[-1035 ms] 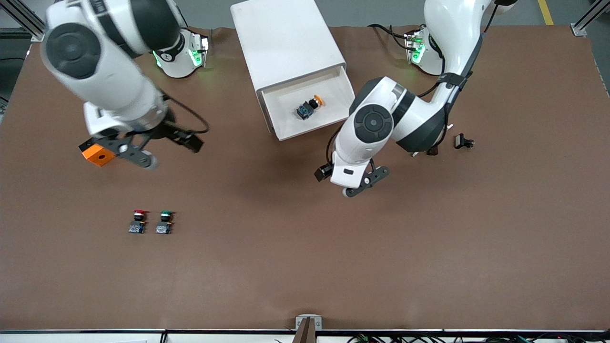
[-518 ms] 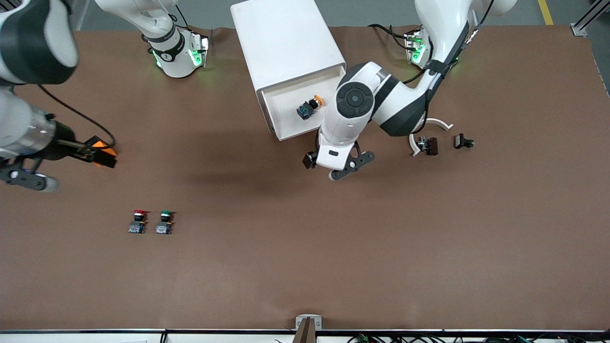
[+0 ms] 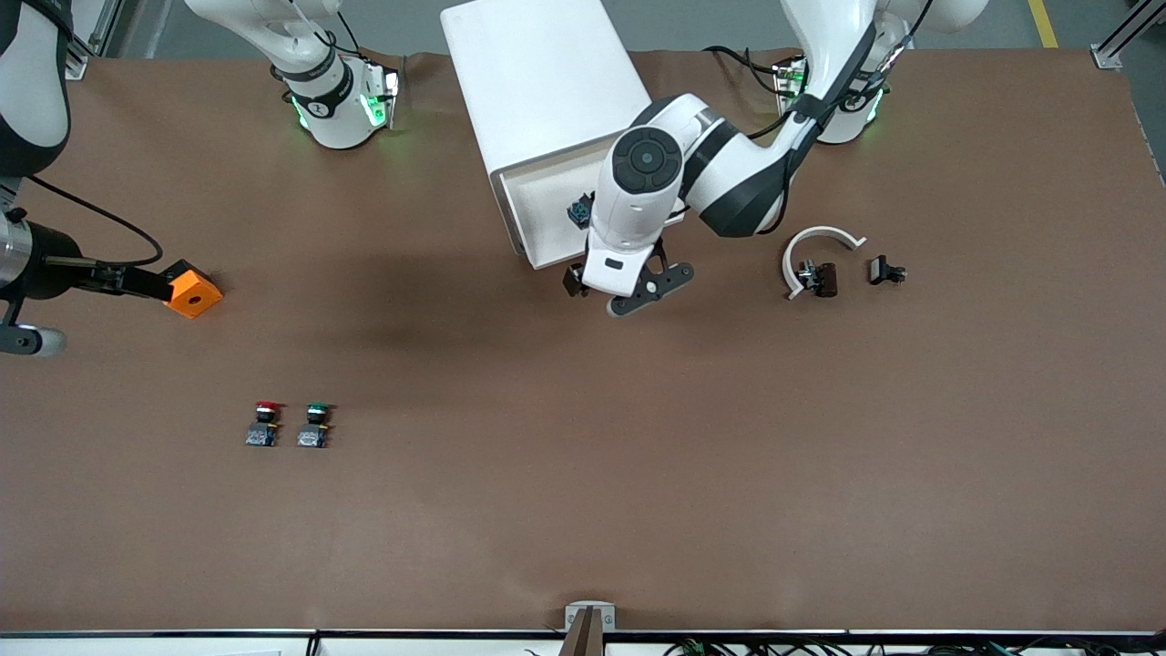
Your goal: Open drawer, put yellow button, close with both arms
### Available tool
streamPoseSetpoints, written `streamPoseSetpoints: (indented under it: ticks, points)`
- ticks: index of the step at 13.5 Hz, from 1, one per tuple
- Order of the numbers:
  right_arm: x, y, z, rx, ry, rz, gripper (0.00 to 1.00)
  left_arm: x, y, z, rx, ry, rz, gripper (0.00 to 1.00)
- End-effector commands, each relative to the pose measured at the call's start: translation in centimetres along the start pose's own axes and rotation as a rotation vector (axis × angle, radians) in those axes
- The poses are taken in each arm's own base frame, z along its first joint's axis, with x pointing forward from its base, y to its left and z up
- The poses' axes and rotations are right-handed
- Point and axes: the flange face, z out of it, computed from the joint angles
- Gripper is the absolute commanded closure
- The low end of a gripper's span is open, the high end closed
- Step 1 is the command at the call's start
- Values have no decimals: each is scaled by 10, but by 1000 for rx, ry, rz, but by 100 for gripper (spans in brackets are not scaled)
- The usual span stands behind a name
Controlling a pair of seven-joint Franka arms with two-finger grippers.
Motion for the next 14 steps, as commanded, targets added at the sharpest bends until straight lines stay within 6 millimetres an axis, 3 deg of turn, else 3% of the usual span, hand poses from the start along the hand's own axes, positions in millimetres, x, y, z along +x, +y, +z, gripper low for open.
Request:
streamPoseSetpoints:
  ticks: [1, 7, 14]
  points:
    - [-7, -1, -3, 10, -15, -37, 0, -16, -3, -5, 0, 29, 8, 0]
    - [-6, 0, -2, -10, -17, -42, 0, -46, -7, 4, 31, 23, 51, 0]
    - [-15, 1, -25, -44, -9, -40, 0, -104, -6, 9, 72, -16, 62, 0]
